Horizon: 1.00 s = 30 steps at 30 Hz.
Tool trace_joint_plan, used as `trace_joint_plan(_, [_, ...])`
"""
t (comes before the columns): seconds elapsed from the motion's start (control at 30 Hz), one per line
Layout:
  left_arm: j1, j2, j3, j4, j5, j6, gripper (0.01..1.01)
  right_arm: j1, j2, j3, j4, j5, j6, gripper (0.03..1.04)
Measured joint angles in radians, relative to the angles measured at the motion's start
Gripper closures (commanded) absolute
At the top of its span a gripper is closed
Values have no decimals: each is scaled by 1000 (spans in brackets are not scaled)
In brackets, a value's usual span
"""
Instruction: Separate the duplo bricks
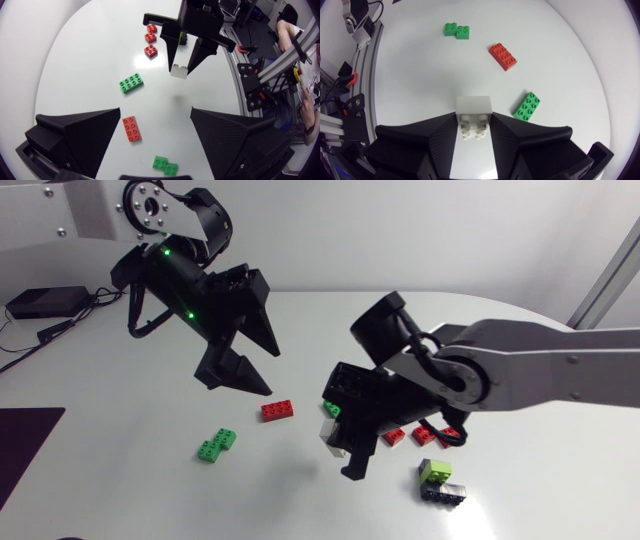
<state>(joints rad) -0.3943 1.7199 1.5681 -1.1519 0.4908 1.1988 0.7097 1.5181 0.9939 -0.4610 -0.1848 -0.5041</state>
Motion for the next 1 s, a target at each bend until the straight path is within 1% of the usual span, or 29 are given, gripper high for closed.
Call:
trace_joint_plan(0.17, [8,-13,-13,8,-36,2,49,28,140,122,-86,67,-98,910])
trace_joint_plan(0.3, [27,-33,-19,17,-71,9,49,52,246,194,-147,122,-167,910])
trace_joint_plan(0.43, [51,-46,-30,16,-80,17,49,72,324,235,-198,161,-206,910])
trace_joint_plan(0.57, [76,-54,-34,16,-103,39,49,106,362,275,-238,193,-244,908])
trace_joint_plan(0.67, [95,-61,-34,16,-106,50,49,131,406,322,-258,201,-256,908])
trace_joint_plan(0.93, [140,-101,-42,15,-106,82,49,182,526,410,-263,204,-260,903])
trace_joint_plan(0.97, [145,-105,-45,15,-106,88,49,183,530,417,-262,202,-259,890])
trace_joint_plan(1.0, [149,-107,-47,15,-106,92,49,183,532,419,-262,200,-259,839])
